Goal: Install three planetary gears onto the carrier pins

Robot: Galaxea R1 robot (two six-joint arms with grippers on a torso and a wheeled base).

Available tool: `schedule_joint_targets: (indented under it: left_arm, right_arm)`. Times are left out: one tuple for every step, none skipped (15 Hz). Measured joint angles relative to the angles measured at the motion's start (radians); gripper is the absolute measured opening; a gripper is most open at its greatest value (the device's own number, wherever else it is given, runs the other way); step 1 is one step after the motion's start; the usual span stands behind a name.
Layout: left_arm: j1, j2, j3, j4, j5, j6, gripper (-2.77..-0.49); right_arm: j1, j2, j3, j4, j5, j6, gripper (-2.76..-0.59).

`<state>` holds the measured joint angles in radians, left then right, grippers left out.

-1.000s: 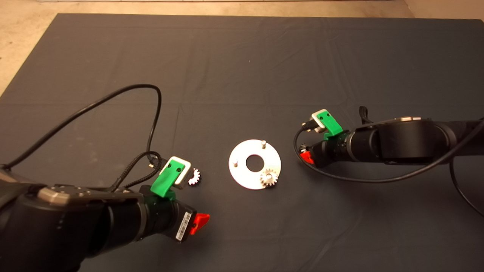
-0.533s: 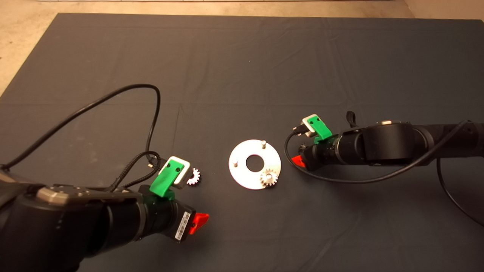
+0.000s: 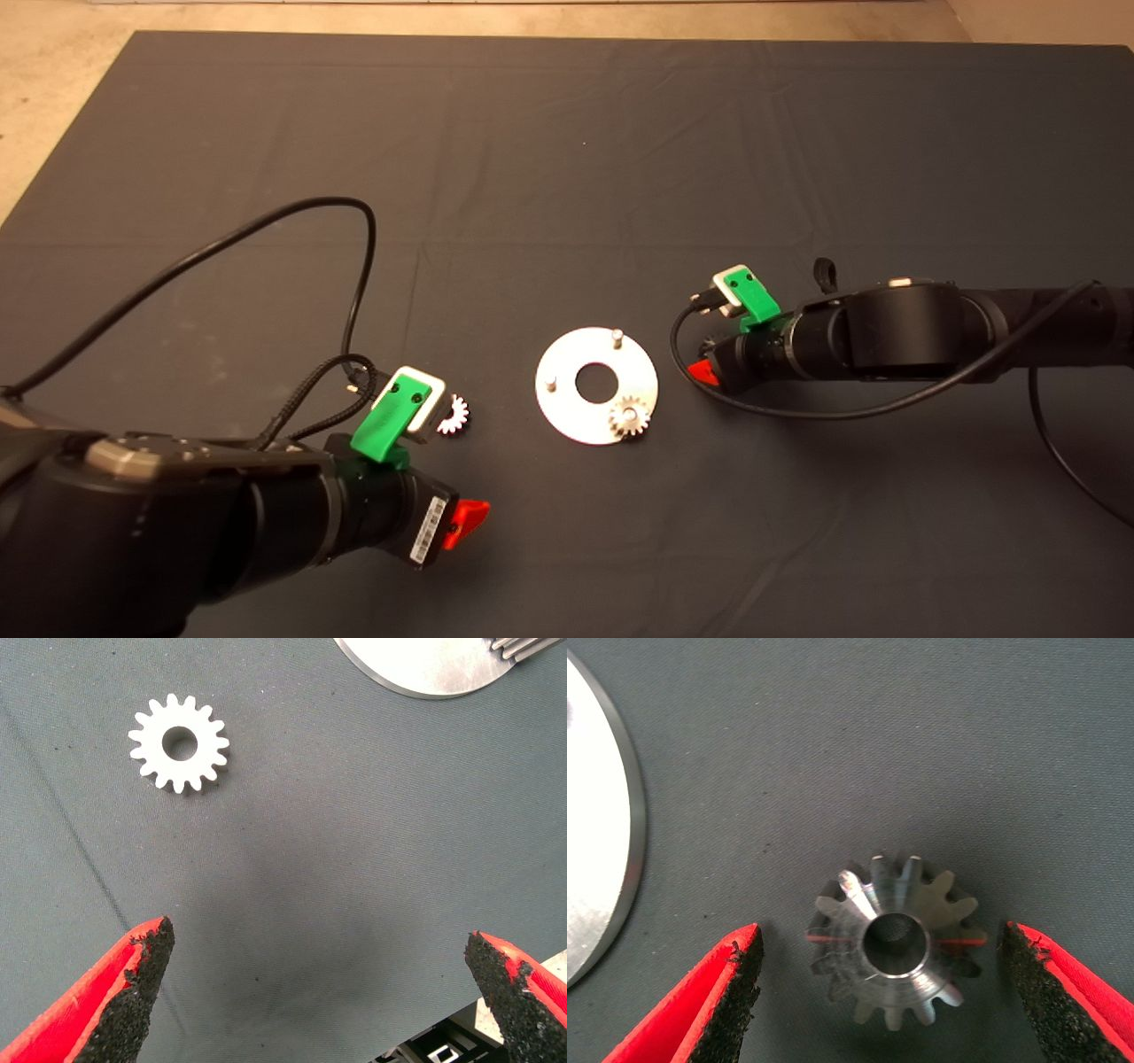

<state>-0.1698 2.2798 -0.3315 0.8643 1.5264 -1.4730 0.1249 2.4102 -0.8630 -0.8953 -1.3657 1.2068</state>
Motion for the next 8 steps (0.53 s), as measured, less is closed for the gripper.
schedule_joint_targets:
  left_arm:
    - [0.000,0.000,0.000,0.000,0.000,0.000,-0.89]
    - [0.000,0.000,0.000,0.000,0.000,0.000,-0.89]
    - [0.000,0.000,0.000,0.000,0.000,0.000,-0.89]
    - [0.000,0.000,0.000,0.001,0.000,0.000,-0.89]
    - [0.000,0.000,0.000,0.001,0.000,0.000,-0.89]
    - [0.000,0.000,0.000,0.001,0.000,0.000,-0.89]
    - [0.000,0.000,0.000,0.001,0.000,0.000,-0.89]
    - [0.000,0.000,0.000,0.001,0.000,0.000,-0.89]
  right_arm:
    - [0.000,0.000,0.000,0.000,0.000,-0.002,-1.49]
    - [0.000,0.000,0.000,0.000,0.000,-0.002,-1.51]
    - [0.000,0.000,0.000,0.000,0.000,-0.002,-1.51]
    - [0.000,0.000,0.000,0.000,0.000,-0.002,-1.56]
    - [0.000,0.000,0.000,0.000,0.000,-0.002,-1.67]
    - [0.000,0.000,0.000,0.000,0.000,-0.002,-1.67]
    - [0.000,0.000,0.000,0.000,0.000,-0.002,-1.75]
    - [0.000,0.000,0.000,0.000,0.000,-0.003,-1.80]
